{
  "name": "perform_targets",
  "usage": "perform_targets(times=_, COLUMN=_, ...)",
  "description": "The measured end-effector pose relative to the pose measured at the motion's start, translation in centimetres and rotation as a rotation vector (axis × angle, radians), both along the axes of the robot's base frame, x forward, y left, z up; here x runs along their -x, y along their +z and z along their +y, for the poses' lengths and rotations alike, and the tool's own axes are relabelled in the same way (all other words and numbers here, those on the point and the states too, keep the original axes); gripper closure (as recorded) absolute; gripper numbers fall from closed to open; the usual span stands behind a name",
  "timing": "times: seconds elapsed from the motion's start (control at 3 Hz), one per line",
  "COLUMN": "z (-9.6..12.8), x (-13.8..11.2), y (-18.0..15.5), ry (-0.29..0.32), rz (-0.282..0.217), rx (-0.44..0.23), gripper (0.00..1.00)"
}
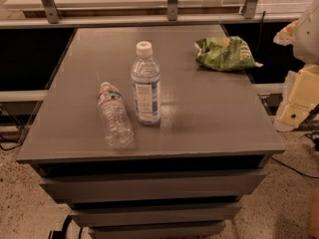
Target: Pick blue plastic bottle
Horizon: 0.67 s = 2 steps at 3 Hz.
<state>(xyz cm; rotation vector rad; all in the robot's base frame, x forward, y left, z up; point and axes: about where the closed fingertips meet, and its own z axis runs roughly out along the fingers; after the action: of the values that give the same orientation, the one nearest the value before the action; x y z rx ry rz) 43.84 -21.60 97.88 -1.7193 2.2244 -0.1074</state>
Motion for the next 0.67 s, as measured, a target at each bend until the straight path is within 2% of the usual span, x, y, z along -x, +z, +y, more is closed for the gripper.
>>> perform_targets(times=0.33, z=0.00, x=0.00, y=0.00, ry=0.000, rz=0.000, rx=0.000, gripper=0.00)
perform_targets(times=0.67, z=0.23, x=-0.02, y=0.10, ry=0.005, rz=0.000, rx=-0.049, gripper=0.00)
